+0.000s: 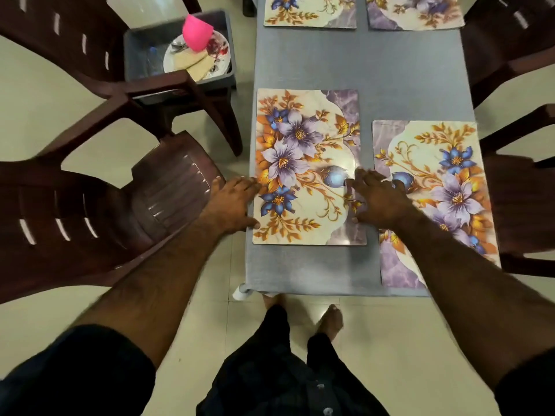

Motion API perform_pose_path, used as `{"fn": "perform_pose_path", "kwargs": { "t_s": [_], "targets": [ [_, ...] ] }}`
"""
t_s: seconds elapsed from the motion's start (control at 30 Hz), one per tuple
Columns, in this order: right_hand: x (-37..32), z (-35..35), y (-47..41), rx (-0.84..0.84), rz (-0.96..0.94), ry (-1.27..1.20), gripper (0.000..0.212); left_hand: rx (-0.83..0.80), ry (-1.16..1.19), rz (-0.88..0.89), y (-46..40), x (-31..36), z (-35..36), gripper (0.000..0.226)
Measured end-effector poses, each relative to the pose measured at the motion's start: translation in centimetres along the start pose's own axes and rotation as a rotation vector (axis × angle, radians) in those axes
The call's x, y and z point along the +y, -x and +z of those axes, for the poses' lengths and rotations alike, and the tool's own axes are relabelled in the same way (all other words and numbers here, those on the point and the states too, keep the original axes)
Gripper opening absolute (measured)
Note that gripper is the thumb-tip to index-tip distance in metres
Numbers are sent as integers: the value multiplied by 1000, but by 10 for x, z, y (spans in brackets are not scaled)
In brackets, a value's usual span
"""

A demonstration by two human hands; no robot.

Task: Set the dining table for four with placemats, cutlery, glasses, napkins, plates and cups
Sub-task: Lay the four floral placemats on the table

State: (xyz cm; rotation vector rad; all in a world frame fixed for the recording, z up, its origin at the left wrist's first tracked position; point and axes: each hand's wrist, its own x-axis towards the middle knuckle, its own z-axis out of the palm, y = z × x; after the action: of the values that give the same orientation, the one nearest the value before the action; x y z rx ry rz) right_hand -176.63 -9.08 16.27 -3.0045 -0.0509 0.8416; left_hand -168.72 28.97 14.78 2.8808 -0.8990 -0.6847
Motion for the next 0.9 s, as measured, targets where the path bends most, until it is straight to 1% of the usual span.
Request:
{"fn": "perform_pose_path", "kwargs": {
  "t_s": [0.1,0.2,0.5,0.9],
  "targets": [
    [-1,8,11,25,22,-33,113,-18,1,13,8,1,5,104],
    [-2,12,17,8,14,-31,113,-52,21,-12,16,7,4,105],
    [-3,13,19,-19,-8,-18,115,-53,34,-50,27,17,4,103],
    [-6,12,18,-6,4,-26,119,-84,16,-56,26,14,4,103]
  ]
}}
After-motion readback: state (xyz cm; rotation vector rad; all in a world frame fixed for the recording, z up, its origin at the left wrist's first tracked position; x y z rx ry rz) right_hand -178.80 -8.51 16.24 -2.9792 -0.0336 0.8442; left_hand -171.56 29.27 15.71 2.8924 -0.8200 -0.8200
